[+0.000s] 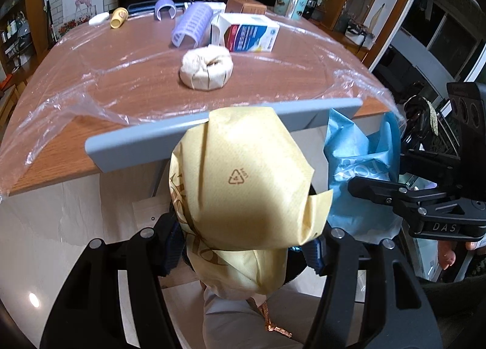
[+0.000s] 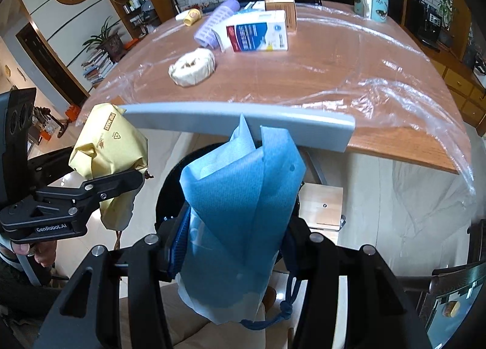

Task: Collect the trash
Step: 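Carry the yellow bag and blue cloth over the black trash bin, then open both tools to drop the bag and cloth into the bin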

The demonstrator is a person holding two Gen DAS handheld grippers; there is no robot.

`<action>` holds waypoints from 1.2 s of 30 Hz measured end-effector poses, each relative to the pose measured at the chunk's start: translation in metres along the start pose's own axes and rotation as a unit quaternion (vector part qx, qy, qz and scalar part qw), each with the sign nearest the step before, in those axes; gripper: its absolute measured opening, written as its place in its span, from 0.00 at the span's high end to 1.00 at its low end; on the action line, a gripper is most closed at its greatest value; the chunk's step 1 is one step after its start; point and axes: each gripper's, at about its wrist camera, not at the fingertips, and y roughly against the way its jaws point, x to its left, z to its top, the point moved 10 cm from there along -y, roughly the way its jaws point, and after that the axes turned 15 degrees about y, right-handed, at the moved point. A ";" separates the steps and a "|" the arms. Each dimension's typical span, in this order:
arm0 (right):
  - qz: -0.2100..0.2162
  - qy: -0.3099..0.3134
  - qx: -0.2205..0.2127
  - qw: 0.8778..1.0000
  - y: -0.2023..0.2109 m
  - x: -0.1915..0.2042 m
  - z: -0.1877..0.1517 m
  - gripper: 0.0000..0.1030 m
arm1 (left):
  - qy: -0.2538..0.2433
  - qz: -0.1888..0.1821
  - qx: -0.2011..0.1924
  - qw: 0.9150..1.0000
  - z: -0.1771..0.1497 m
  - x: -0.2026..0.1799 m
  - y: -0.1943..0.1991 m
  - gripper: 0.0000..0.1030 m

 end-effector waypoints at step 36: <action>-0.012 0.011 0.073 0.997 -0.079 -0.003 -0.022 0.51 | -0.015 0.039 0.063 0.997 -0.022 0.025 -0.064 0.38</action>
